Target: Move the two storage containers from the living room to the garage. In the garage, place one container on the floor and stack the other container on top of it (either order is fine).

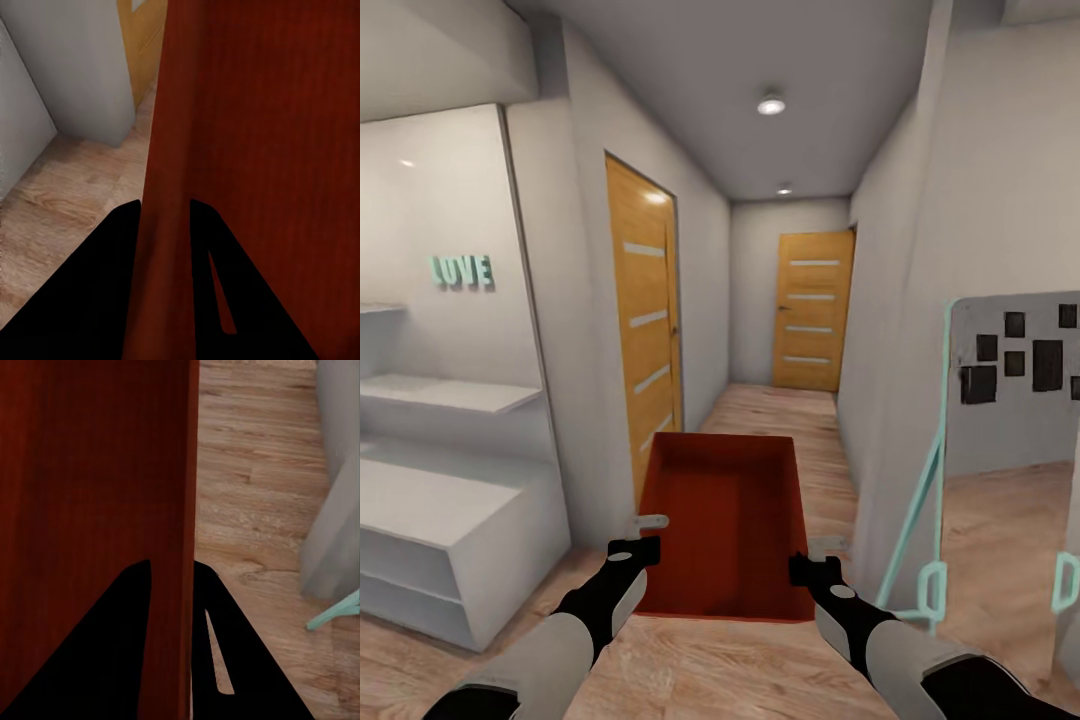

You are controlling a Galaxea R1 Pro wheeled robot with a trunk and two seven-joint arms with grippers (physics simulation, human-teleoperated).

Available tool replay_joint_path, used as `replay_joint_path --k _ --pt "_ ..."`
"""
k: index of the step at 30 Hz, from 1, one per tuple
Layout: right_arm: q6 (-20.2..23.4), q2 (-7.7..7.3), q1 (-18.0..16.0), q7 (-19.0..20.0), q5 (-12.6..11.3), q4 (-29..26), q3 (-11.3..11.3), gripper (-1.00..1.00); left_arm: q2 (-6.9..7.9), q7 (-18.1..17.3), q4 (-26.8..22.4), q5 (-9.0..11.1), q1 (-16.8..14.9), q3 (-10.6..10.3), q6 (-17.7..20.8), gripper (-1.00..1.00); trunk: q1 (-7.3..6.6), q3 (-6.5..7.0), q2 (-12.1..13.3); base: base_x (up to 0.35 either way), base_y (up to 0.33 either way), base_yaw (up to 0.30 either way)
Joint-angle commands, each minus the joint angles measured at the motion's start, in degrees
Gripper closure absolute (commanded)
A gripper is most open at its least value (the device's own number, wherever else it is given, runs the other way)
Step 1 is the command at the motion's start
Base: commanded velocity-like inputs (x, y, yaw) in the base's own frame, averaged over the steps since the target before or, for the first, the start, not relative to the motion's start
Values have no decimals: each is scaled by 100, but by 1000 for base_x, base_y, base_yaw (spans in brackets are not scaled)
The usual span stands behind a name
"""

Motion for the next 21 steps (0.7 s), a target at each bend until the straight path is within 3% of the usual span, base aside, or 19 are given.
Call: replay_joint_path --k 1,7,21 --pt "-11 -55 -3 -32 -30 6 -171 100 286 57 -96 -1 -7 383 39 100 4 -9 -6 300 220 0" --pt "-15 -48 -3 -33 -30 6 -171 100 286 57 -96 -1 -7 383 38 100 4 -9 -6 300 220 -94" --pt "-11 -50 -4 -33 -32 6 -171 100 292 57 -100 -1 -7 383 32 100 4 -9 -6 299 220 -280"
